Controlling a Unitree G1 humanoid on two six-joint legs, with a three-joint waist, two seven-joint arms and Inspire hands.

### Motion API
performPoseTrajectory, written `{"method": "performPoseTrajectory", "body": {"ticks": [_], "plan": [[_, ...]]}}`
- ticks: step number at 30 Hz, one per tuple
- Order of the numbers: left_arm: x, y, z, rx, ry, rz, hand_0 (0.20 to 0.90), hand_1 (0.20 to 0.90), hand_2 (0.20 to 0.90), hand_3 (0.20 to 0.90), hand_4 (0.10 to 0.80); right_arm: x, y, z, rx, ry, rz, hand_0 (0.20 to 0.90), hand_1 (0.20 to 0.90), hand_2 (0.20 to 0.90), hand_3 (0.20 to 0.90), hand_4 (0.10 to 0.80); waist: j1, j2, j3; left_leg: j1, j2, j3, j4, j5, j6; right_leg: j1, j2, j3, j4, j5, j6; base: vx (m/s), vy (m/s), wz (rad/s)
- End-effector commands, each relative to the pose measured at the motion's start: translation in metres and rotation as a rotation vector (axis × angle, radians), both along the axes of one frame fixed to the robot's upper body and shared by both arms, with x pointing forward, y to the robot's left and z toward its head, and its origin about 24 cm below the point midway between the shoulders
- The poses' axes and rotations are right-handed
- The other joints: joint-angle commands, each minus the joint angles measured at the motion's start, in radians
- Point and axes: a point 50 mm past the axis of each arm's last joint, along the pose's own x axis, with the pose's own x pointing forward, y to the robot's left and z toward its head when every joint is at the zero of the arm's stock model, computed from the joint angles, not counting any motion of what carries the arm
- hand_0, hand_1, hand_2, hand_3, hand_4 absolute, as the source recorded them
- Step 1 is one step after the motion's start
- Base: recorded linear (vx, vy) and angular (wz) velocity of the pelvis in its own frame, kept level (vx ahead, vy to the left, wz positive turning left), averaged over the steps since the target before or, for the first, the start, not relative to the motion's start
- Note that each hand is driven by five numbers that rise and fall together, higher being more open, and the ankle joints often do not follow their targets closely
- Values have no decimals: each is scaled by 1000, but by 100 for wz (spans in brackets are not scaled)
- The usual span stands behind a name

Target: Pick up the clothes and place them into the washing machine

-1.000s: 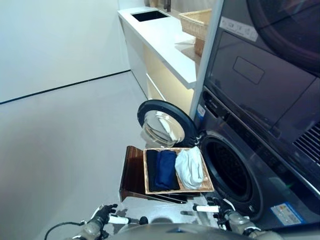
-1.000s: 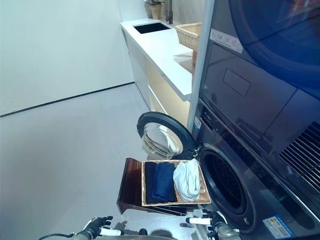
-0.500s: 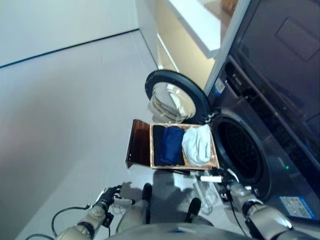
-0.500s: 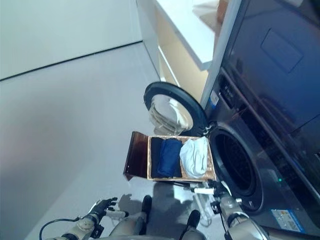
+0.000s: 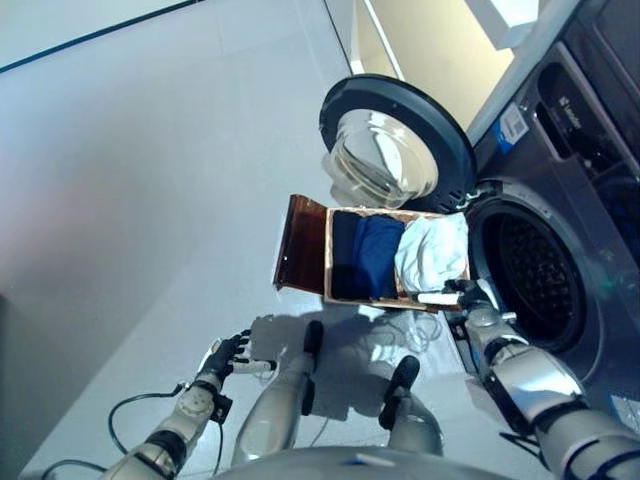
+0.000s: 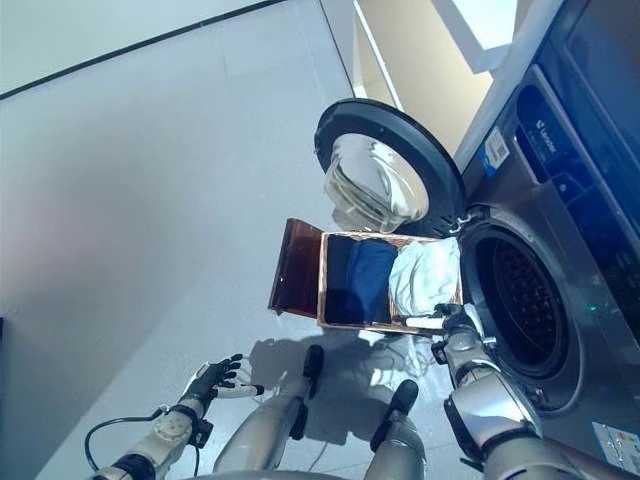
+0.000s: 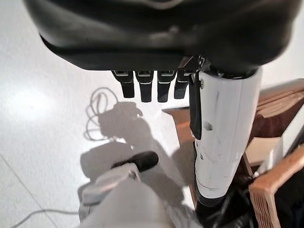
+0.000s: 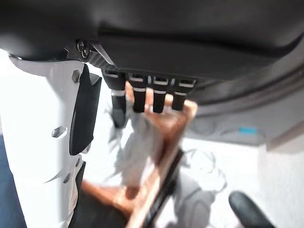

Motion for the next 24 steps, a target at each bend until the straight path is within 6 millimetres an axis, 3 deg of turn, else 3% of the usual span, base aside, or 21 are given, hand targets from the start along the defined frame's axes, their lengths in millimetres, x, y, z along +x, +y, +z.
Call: {"method": "performPoseTrajectory", "body": {"ticks": [1,6,12,24], "plan": [[10,19,11,78,-67,8,900,900,900,900,800,37,-11,52,-132,-172,23,900,900,900,900,800,3,-54,22,-101,-24,4,156,-131,-50,141,-39,64,-162,32,18,0,0,0],[6,23,6,110,-31,51,900,900,900,900,800,39,-5,50,-170,-151,74,900,900,900,900,800,-18,-69,11,-90,-21,10,152,-136,-46,135,-35,84,-163,39,19,-11,10,-3],[6,19,4,95,-28,45,900,900,900,900,800,38,-10,54,-181,-143,61,900,900,900,900,800,-32,-71,14,-75,-12,16,135,-128,-44,128,-29,97,-161,43,16,-19,9,-9],[-6,20,-5,103,51,72,900,900,900,900,800,28,4,30,-145,-81,110,900,900,900,900,800,-63,-88,-11,-37,7,23,128,-132,-45,141,-14,115,-157,34,11,0,-5,-5]]}}
